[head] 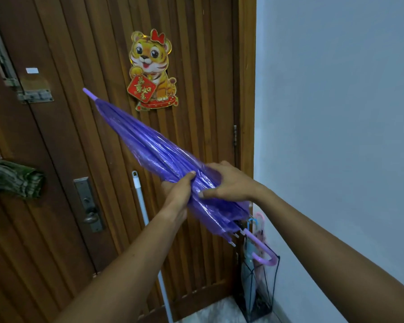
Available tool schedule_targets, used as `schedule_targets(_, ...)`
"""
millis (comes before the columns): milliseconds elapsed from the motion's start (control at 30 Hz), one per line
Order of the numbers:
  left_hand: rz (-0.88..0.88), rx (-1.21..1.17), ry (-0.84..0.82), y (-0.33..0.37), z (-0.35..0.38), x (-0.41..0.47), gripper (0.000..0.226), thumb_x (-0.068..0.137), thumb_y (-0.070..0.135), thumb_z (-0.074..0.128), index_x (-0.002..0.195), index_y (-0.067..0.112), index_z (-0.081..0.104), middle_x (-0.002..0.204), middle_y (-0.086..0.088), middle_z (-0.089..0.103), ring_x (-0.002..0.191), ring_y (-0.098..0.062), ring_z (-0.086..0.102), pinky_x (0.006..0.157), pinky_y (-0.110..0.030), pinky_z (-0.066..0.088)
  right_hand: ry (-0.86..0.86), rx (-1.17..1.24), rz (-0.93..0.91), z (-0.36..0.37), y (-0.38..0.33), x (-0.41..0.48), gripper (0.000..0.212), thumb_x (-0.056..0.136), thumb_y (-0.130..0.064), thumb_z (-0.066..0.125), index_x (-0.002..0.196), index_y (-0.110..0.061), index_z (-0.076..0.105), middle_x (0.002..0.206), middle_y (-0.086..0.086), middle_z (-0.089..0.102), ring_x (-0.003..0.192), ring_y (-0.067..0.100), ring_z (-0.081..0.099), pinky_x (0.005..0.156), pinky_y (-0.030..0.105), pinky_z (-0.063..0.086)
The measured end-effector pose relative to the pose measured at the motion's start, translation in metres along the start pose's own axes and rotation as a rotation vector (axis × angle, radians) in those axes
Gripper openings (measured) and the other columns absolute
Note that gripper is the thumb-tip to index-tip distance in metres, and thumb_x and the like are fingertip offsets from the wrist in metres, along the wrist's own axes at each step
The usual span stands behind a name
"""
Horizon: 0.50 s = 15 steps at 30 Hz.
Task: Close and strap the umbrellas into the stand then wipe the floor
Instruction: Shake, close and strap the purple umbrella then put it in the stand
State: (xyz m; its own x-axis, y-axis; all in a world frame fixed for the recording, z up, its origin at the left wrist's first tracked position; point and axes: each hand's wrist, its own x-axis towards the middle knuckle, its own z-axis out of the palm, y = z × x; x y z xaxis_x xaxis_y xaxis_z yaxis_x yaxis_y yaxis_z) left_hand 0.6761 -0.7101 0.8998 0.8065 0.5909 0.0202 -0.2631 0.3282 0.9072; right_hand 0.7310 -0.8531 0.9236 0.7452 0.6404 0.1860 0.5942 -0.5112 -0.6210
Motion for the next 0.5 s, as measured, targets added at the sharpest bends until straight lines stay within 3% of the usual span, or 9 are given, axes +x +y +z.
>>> schedule_targets(67,-0.001,-0.022,-0.013,0.001,0.003,0.000,0.044,0.081,0.008,0.077,0.122,0.008,0.062,0.105,-0.011,0.075,0.087,-0.025,0.075,0.068,-0.036,0.063,0.016,-0.004,-0.015,0.004,0.003,0.005,0.111,0.054,-0.079,0.080,0.148,-0.047,0.029,0.147,-0.004,0.042,0.130,0.022,0.049,0.104,0.052,0.048)
schedule_targets(133,-0.020,-0.039,-0.045,0.002,0.008,-0.002,0.044,0.081,0.010,0.078,0.121,0.011,0.060,0.105,-0.011,0.074,0.089,-0.026,0.075,0.074,-0.042,0.063,-0.046,-0.030,-0.045,0.007,0.004,0.004,0.128,0.048,-0.072,0.087,0.150,-0.051,0.011,0.152,-0.005,0.037,0.134,0.020,0.043,0.107,0.048,0.045)
schedule_targets(200,-0.054,-0.045,-0.052,0.004,0.015,-0.001,0.043,0.081,0.012,0.078,0.120,0.009,0.061,0.105,-0.012,0.075,0.089,-0.027,0.075,0.077,-0.044,0.062,-0.024,-0.099,-0.058,0.011,0.006,0.002,0.129,0.055,-0.057,0.091,0.151,-0.049,0.005,0.146,-0.005,0.046,0.125,0.019,0.053,0.101,0.044,0.050)
schedule_targets(300,-0.111,0.018,-0.104,0.008,0.017,-0.002,0.048,0.081,0.019,0.078,0.124,0.010,0.060,0.109,-0.011,0.074,0.093,-0.026,0.074,0.073,-0.042,0.062,0.090,-0.170,-0.023,0.013,0.008,0.003,0.097,0.071,-0.038,0.082,0.149,-0.036,0.024,0.131,-0.004,0.058,0.106,0.017,0.063,0.090,0.043,0.056)
schedule_targets(367,-0.177,0.102,-0.208,0.017,0.014,-0.008,0.045,0.083,0.030,0.075,0.121,0.013,0.060,0.107,-0.009,0.074,0.094,-0.024,0.072,0.070,-0.037,0.060,0.134,-0.206,0.002,0.011,0.010,0.004,0.072,0.073,-0.037,0.077,0.136,-0.035,0.041,0.119,-0.004,0.064,0.097,0.017,0.065,0.085,0.043,0.057)
schedule_targets(433,-0.216,0.323,-0.289,0.022,0.009,-0.015,0.038,0.084,0.045,0.069,0.110,0.019,0.060,0.103,-0.006,0.072,0.095,-0.022,0.067,0.079,-0.036,0.053,0.109,-0.143,0.047,0.004,0.015,0.005,0.058,0.074,-0.038,0.073,0.126,-0.031,0.050,0.109,-0.005,0.067,0.090,0.015,0.067,0.083,0.041,0.058)
schedule_targets(500,-0.054,0.626,-0.268,0.026,0.000,-0.018,0.029,0.084,0.057,0.062,0.092,0.030,0.060,0.096,0.002,0.070,0.092,-0.018,0.063,0.083,-0.036,0.050,0.054,-0.062,0.103,-0.008,0.022,0.006,0.048,0.071,-0.035,0.069,0.116,-0.025,0.057,0.099,-0.002,0.069,0.087,0.017,0.069,0.081,0.039,0.059)
